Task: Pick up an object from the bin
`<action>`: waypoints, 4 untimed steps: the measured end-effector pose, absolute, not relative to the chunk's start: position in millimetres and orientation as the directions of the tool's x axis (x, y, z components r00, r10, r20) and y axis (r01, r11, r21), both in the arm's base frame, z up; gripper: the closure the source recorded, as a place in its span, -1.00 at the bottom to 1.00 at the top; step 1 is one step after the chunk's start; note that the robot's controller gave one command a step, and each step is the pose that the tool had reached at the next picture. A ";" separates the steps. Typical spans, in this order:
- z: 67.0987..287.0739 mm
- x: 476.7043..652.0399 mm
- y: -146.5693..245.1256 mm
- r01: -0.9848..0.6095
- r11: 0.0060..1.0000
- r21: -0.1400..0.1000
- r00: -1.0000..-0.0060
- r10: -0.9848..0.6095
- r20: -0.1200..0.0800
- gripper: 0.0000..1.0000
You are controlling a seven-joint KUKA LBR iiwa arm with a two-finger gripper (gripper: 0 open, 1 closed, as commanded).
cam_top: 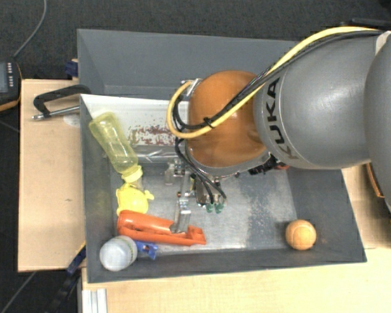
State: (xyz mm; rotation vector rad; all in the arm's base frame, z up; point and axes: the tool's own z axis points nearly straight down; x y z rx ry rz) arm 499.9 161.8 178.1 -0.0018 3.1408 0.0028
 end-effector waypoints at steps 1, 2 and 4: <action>132.9 497.7 142.4 -0.085 0.996 0.002 -0.996 -0.085 0.000 -1.00; 81.4 512.5 110.1 -0.167 0.986 0.003 -0.986 -0.167 -0.004 -1.00; 68.4 497.5 96.4 -0.228 0.974 0.002 -0.974 -0.228 -0.007 -1.00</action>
Offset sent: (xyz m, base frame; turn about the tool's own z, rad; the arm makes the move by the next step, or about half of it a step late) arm 0.0156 -0.0612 -0.1081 -0.1735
